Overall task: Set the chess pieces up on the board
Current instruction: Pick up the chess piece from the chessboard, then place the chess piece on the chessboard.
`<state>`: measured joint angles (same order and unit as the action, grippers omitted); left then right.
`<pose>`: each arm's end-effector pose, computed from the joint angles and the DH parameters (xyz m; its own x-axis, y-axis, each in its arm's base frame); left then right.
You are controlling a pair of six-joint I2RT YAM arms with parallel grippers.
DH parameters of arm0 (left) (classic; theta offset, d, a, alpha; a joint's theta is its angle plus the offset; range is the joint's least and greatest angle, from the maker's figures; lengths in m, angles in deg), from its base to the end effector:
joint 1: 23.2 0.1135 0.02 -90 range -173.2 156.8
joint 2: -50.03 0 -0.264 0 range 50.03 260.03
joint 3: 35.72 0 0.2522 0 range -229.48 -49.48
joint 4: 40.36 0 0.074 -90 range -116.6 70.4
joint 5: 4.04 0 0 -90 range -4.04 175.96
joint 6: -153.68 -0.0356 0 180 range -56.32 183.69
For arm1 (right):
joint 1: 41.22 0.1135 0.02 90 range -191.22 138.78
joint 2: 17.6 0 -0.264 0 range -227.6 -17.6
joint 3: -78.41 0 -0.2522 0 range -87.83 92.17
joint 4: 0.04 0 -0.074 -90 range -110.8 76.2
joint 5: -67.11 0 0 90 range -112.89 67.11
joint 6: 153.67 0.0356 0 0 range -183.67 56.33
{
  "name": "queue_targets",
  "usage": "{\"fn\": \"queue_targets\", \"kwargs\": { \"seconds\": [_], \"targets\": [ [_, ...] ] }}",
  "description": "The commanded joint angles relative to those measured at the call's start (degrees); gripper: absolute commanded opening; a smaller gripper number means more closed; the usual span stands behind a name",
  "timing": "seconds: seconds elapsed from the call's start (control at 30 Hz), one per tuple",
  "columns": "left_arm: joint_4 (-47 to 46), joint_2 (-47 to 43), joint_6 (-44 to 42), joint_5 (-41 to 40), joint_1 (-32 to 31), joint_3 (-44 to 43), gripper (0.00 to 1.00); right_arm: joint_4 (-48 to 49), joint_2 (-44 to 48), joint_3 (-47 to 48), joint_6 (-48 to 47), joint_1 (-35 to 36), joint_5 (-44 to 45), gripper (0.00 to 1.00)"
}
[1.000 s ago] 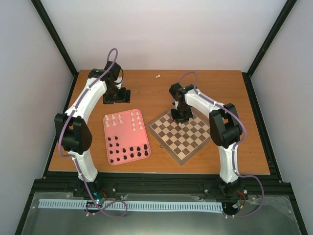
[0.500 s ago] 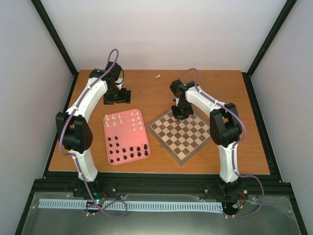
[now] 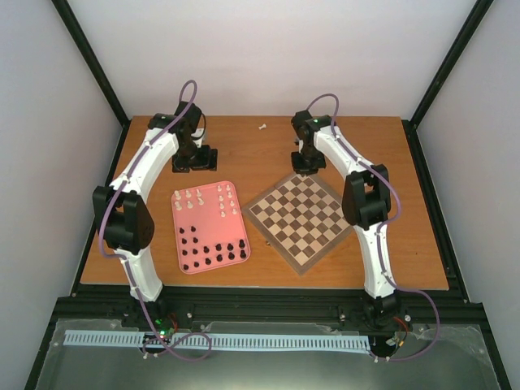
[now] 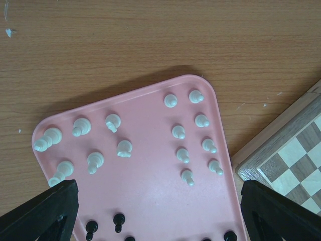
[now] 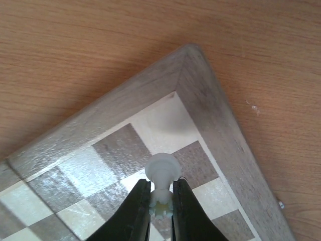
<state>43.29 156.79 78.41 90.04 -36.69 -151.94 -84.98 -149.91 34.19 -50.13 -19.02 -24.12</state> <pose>0.3638 -0.0899 0.3024 -0.9688 -0.0284 -0.2461 0.0054 0.9908 -0.1355 0.4309 0.1767 0.2156 -0.9793 -0.1468 -0.1392 -0.1557 0.9862 0.0554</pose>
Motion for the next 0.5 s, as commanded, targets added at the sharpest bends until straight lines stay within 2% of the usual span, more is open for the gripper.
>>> {"fn": "queue_targets", "kwargs": {
  "seconds": [0.0, 0.47],
  "targets": [
    [-0.3, 0.2, -0.9, 0.1, 0.2, -1.9, 0.90, -2.6, -1.8, 1.9, -1.4, -0.4, 1.1, 0.07],
    [-0.2, 0.3, -0.9, 0.4, 0.2, -2.0, 0.91, -0.8, -2.9, 1.8, -1.3, -0.5, 1.5, 0.07]
  ]
}}
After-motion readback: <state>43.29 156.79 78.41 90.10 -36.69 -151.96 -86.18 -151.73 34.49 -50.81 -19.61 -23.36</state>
